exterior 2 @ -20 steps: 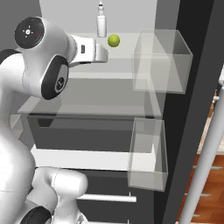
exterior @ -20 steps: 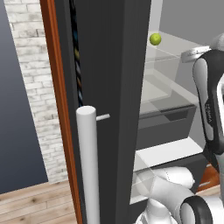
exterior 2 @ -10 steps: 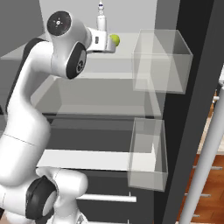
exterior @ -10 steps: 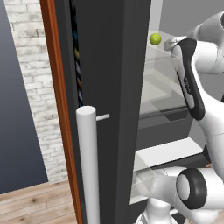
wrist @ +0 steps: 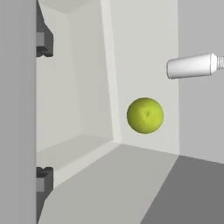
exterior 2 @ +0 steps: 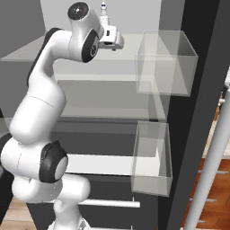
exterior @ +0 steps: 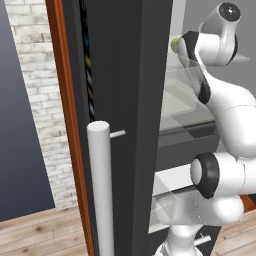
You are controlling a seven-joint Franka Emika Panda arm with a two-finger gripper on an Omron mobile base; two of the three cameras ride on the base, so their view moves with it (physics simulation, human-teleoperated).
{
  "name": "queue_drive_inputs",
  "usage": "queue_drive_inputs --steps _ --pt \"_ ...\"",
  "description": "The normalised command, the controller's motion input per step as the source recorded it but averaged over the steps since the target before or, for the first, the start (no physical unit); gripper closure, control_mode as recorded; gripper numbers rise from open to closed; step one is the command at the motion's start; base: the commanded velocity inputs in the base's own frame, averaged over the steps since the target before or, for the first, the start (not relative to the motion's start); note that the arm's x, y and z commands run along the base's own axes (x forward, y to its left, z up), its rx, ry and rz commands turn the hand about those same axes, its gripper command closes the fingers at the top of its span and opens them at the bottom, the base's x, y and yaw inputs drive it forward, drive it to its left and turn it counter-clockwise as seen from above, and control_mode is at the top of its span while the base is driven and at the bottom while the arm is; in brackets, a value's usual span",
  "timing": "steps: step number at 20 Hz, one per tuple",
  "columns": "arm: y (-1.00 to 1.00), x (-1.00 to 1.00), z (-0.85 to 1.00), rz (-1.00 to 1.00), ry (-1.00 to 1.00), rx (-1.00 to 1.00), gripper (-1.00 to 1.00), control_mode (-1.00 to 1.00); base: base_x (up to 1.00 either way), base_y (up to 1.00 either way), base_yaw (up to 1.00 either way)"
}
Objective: Pick the pear and peach from the fridge and place them on the plate next to the blender to make a fruit smoothie.
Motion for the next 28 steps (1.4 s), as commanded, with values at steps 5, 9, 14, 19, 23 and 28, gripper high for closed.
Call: queue_drive_inputs --steps 5,9,14,19,23,28 --pt "0.0 1.0 -0.06 0.0 0.02 0.0 -1.0 -1.0 0.0 0.0 0.0" --pt "0.0 0.92 0.0 0.0 0.05 0.0 -1.0 -1.0 0.0 0.0 0.0" --pt "-0.09 0.52 -0.01 -0.01 0.01 0.0 -1.0 -1.0 0.0 0.0 0.0" --pt "-0.07 0.43 -0.12 -0.07 0.0 0.0 -1.0 -1.0 0.0 0.0 0.0" --pt "-0.01 0.52 -0.17 -0.07 0.0 0.0 -1.0 -1.0 0.0 0.0 0.0" --pt "-0.04 0.3 -0.14 -0.05 0.0 0.0 1.0 -1.0 0.0 0.0 0.0"
